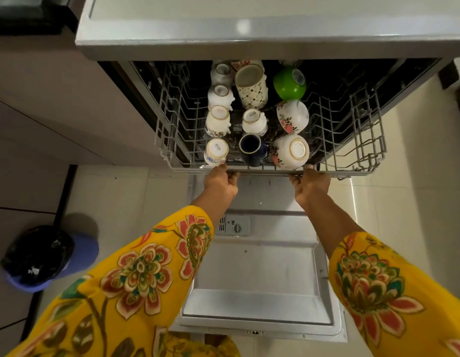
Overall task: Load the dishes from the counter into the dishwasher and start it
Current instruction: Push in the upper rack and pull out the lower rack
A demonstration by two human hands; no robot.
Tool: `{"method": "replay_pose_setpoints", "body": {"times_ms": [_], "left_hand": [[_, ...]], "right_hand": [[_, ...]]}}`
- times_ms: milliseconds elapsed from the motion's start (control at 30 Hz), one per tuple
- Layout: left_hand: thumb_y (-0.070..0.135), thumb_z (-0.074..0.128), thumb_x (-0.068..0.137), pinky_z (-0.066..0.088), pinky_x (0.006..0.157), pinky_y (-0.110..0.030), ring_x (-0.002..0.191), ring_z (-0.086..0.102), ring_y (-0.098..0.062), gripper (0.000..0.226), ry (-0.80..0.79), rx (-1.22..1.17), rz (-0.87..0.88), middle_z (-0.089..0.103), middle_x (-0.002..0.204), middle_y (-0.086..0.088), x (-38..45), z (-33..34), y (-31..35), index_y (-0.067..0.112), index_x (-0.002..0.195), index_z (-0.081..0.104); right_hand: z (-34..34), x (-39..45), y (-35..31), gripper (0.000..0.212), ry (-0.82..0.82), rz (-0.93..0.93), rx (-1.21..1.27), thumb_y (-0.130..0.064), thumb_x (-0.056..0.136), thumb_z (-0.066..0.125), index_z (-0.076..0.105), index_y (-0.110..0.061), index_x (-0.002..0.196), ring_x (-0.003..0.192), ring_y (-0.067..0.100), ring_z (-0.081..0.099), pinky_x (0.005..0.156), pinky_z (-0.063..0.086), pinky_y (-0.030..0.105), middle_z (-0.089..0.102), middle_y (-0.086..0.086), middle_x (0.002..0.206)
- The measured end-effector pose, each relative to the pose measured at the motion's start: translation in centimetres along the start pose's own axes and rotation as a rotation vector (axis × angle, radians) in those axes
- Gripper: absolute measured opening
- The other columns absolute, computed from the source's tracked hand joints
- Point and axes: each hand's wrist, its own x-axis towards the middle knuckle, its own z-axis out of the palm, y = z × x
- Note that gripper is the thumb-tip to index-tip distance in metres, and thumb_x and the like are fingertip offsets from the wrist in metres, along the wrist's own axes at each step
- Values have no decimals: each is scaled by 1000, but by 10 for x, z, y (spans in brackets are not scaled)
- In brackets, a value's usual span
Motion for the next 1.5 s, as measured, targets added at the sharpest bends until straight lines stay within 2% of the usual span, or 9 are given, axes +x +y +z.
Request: {"method": "replay_pose_setpoints", "body": {"times_ms": [133, 233, 333, 467, 700, 833, 1133, 1333, 1500], "left_hand": [[8, 51, 97, 39, 46, -15, 107, 60, -29, 27, -19, 36, 23, 53, 105, -13, 9, 13, 7, 5, 124, 51], [7, 49, 97, 48, 70, -12, 95, 55, -24, 39, -23, 13, 74, 49, 112, -13, 16, 25, 13, 3, 136, 42], [4, 47, 97, 39, 103, -39, 104, 49, -23, 40, -39, -40, 93, 48, 115, -10, 24, 31, 18, 4, 137, 40], [3, 49, 97, 41, 100, -43, 111, 52, -24, 42, -54, -76, 102, 52, 126, -14, 25, 30, 18, 3, 138, 41], [4, 49, 96, 40, 102, -43, 128, 46, -30, 42, -64, -70, 128, 50, 131, -15, 24, 31, 24, 3, 138, 41], [5, 50, 96, 45, 96, -40, 127, 47, -30, 43, -55, -60, 122, 46, 140, -16, 26, 31, 24, 4, 138, 40], [4, 45, 98, 32, 109, -47, 134, 37, -33, 45, -106, -87, 140, 38, 146, -15, 35, 54, 35, 5, 142, 34], [4, 46, 98, 34, 107, -49, 134, 36, -34, 47, -105, -94, 155, 36, 147, -16, 46, 62, 40, 7, 143, 33], [4, 48, 97, 35, 106, -49, 134, 36, -36, 49, -114, -91, 161, 36, 147, -17, 50, 62, 42, 7, 144, 33]], "right_hand": [[13, 7, -9, 31, -13, -31, -29, -2, 98, 41, 46, -2, 129, 114, 27, 54, 90, 50, 39, 54, 13, 130], [24, 13, -16, 32, -31, -58, -28, -3, 99, 40, 45, -3, 131, 112, 27, 54, 90, 49, 41, 53, 13, 129], [34, 16, -16, 33, -16, -58, -52, -3, 98, 38, 45, -5, 130, 102, 25, 55, 92, 49, 42, 52, 12, 118], [40, 15, -14, 26, 34, -83, -86, -1, 96, 37, 51, -6, 118, 80, 17, 53, 78, 53, 35, 50, 9, 107], [43, 8, -14, 25, 22, -103, -45, -9, 101, 39, 46, 1, 123, 95, 18, 48, 91, 50, 38, 44, 6, 105], [42, 11, -13, 8, 21, -92, -30, -8, 99, 43, 48, -9, 92, 94, 19, 49, 92, 51, 40, 48, 1, 91], [53, 27, -28, 30, -75, -117, -33, -8, 100, 40, 42, 1, 129, 119, 27, 51, 95, 48, 43, 51, 15, 127], [64, 40, -29, 31, -44, -125, -44, -6, 99, 42, 42, -2, 130, 88, 17, 48, 90, 51, 41, 45, 8, 112], [67, 40, -29, 33, -28, -115, -21, -6, 99, 41, 40, -3, 132, 117, 26, 49, 97, 48, 45, 44, 13, 134]]}}
